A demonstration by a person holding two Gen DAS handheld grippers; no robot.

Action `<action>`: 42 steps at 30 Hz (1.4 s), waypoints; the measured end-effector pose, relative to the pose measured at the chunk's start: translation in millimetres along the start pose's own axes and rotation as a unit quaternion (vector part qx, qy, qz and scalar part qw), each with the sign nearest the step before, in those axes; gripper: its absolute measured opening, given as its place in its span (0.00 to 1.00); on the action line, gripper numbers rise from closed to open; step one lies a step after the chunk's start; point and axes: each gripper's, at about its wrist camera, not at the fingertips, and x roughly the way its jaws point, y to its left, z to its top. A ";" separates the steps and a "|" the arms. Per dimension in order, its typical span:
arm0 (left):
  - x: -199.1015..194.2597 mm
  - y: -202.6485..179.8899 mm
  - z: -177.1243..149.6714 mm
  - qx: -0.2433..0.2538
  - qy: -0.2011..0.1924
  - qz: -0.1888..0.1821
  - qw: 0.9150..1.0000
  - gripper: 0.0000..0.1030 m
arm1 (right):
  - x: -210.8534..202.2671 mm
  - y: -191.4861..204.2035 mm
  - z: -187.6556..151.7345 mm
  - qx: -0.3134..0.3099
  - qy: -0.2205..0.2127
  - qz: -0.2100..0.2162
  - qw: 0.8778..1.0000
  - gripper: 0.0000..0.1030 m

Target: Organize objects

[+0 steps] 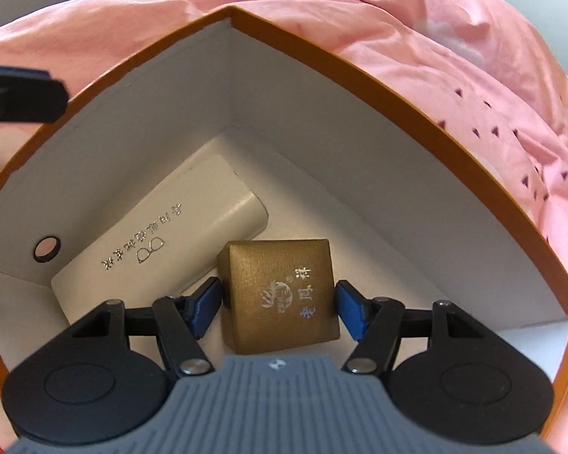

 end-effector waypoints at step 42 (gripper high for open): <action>26.7 15.4 -11.6 -0.054 0.030 -0.027 0.998 0.26 | -23.5 -9.3 0.7 0.076 -0.017 0.017 0.997 0.59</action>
